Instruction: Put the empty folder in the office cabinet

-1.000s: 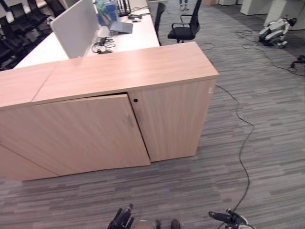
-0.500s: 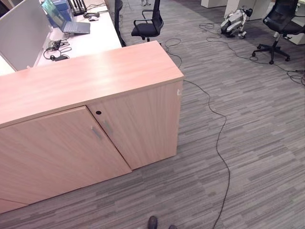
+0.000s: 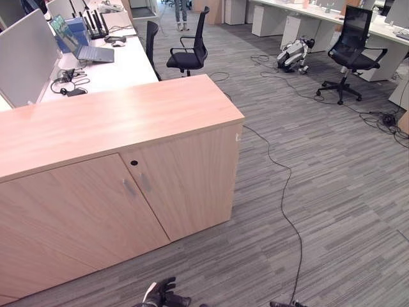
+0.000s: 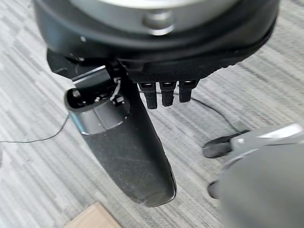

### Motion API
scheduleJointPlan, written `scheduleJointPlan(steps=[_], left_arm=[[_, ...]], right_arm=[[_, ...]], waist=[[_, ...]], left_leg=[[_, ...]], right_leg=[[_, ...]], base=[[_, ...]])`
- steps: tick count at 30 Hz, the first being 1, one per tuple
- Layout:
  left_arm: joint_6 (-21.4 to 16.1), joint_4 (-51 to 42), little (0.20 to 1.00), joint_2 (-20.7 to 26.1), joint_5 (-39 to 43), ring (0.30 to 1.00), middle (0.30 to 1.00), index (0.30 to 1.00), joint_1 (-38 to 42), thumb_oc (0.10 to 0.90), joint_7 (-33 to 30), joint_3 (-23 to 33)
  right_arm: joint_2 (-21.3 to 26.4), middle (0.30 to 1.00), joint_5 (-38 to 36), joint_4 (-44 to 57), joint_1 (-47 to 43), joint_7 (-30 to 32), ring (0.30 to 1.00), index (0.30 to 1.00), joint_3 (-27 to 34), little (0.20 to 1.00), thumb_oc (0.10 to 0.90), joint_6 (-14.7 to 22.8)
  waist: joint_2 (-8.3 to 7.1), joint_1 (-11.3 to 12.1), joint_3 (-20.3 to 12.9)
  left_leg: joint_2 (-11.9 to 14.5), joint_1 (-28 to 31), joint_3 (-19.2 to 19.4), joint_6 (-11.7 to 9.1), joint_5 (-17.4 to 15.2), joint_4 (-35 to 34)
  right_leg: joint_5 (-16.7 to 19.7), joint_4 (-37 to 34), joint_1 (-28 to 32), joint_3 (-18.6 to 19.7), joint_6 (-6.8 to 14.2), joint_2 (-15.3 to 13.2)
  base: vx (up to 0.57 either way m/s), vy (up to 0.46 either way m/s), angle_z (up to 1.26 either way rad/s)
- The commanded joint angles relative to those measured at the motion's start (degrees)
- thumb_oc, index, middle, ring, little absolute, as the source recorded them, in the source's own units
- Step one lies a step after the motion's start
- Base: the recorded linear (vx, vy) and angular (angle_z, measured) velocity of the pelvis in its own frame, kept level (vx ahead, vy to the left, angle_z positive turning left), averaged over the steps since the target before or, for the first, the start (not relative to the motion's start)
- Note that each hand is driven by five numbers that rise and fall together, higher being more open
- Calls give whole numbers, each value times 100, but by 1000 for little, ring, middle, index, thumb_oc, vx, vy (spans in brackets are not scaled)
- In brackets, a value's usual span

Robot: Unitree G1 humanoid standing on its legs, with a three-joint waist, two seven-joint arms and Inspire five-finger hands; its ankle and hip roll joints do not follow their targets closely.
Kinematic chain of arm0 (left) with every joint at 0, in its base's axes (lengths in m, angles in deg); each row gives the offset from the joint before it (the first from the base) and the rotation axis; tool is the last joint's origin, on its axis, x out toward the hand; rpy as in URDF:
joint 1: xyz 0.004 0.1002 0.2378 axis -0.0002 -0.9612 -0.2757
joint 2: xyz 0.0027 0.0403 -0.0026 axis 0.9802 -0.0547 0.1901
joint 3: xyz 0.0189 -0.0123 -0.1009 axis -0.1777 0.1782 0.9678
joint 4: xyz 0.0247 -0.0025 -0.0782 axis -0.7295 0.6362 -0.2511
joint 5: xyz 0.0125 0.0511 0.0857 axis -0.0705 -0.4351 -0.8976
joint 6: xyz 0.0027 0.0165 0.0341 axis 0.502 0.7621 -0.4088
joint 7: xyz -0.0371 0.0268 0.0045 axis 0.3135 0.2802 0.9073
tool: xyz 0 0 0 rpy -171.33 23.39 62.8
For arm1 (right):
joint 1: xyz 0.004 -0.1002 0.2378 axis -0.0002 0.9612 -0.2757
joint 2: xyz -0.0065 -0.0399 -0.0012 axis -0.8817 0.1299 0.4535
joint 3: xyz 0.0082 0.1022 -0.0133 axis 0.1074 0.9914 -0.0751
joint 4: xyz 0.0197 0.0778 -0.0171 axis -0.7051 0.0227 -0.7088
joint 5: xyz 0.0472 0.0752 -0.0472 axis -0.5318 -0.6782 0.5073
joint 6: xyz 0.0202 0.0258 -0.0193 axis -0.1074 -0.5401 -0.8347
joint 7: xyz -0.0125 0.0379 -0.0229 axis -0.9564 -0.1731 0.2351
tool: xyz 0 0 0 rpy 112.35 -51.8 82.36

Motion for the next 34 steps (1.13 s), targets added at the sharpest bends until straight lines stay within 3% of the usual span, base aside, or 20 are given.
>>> scheduleJointPlan(steps=[1, 8, 11, 20, 24, 33, 34], left_arm=[[-74, 531, 900, -84, -216, 900, 900, 900, 113, 800, -67, 159], [141, 1394, 900, 55, -357, 900, 900, 900, -200, 800, -297, 941], [169, 1446, 900, 45, -353, 900, 900, 900, -229, 800, -308, 1002], [53, 1045, 900, -123, -671, 900, 900, 900, -82, 800, -340, 363], [-3, 761, 900, -117, -1178, 900, 900, 900, 137, 800, -291, -388], [109, 1151, 900, -162, -1000, 900, 900, 900, 42, 800, -300, -43], [194, 1386, 900, -160, -1288, 900, 900, 900, 2, 800, -359, -69]], right_arm=[[179, 900, -52, -18, -66, -2, 900, 900, 20, 900, 800, 117], [290, 900, -523, -328, -20, 24, 900, 900, 594, 900, 800, 117], [313, 900, -726, -384, -31, 20, 900, 900, 719, 900, 800, 99], [196, 900, -1620, -398, 6, 110, 900, 900, 1085, 900, 800, 187], [77, 900, -1591, -410, 32, 154, 900, 900, 873, 900, 800, 175], [93, 900, -1504, -437, 22, 140, 900, 900, 820, 900, 800, 142], [109, 900, -1416, -442, -5, 156, 900, 900, 816, 900, 800, 117]], waist=[[-2, 60, -70], [-70, 139, -125], [-70, 152, -135], [-18, 55, -198], [21, -44, -200], [31, -13, -197], [40, -17, -207]], left_leg=[[-41, 114, 39, -76, -570, -40], [-29, 108, 145, -76, -614, -40], [-34, 130, 149, -72, -631, -40], [-49, 180, 150, -69, -690, -40], [-37, 145, 150, -80, -702, -40], [-47, 164, 178, -70, -720, -40], [-42, 178, 205, -66, -730, -40]], right_leg=[[-208, 90, -136, 186, 854, -306], [-163, -12, -143, 190, 910, -341], [-169, -12, -123, 188, 919, -349], [-202, -12, -80, 189, 926, -371], [-171, -12, -133, 216, 918, -373], [-155, -12, -133, 223, 929, -377], [-158, -12, -129, 223, 935, -385]], base=[[14, 20, -3], [19, 13, -7], [32, 18, -6], [6, 7, 0], [0, 0, 0], [0, 0, 0], [0, 0, 0]])
